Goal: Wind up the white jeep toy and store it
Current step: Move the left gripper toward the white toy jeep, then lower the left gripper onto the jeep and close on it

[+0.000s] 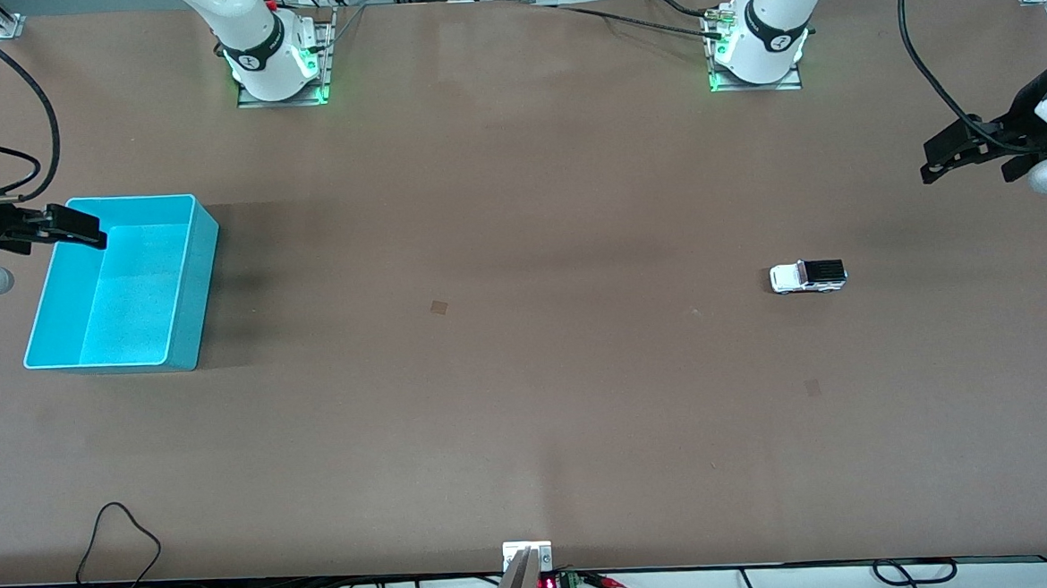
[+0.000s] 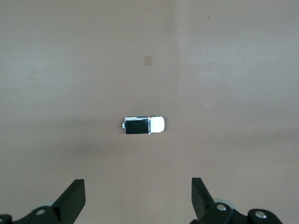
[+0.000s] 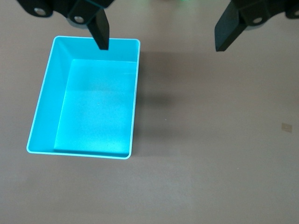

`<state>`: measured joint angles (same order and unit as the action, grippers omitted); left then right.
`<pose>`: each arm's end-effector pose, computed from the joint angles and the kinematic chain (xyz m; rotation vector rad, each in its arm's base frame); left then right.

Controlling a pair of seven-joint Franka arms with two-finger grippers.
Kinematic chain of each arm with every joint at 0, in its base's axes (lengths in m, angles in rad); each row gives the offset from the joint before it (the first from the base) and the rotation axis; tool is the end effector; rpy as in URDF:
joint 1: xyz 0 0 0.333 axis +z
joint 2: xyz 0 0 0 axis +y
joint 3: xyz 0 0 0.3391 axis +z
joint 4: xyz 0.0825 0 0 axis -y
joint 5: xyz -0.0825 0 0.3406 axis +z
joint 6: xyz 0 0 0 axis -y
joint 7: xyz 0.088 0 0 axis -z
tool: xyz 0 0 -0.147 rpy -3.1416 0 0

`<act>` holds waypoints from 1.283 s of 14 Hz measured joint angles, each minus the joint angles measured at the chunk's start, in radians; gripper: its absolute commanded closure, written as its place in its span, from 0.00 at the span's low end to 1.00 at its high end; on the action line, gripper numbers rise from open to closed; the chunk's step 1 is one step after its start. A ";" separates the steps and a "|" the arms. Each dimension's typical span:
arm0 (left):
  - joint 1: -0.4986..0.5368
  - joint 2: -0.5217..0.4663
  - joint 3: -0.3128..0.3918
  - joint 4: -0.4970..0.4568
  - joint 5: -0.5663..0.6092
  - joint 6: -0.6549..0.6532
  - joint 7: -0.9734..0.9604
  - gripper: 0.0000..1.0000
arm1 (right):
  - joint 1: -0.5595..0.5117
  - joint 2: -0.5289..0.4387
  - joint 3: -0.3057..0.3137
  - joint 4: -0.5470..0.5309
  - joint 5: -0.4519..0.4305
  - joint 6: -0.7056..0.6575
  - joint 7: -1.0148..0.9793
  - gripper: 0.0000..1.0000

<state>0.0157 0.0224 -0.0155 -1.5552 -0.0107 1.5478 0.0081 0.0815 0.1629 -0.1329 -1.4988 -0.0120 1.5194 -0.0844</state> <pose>0.5148 -0.0014 0.6008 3.1300 -0.0125 -0.0466 0.5485 -0.0244 0.5483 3.1093 0.0520 -0.2224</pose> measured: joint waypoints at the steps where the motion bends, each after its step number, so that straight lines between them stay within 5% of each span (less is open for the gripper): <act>1: 0.000 0.000 0.000 -0.001 0.000 0.000 0.000 0.00 | 0.000 0.000 0.000 0.000 0.000 0.000 0.000 0.00; 7: -0.001 0.015 0.000 -0.033 0.000 -0.001 -0.002 0.00 | 0.000 0.000 0.000 0.000 0.000 0.000 0.000 0.00; 12: -0.010 0.134 -0.004 -0.048 -0.001 -0.019 -0.001 0.00 | 0.000 0.000 0.000 -0.001 0.000 0.000 0.000 0.00; 18: 0.001 0.235 -0.001 -0.145 -0.001 0.163 0.125 0.00 | 0.000 0.000 0.000 -0.001 0.000 -0.001 0.000 0.00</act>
<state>0.0164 0.2578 -0.0167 -1.7006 -0.0120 1.7107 0.1328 0.0814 0.1629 -0.1331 -1.5003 -0.0120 1.5189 -0.0846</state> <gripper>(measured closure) 0.000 0.000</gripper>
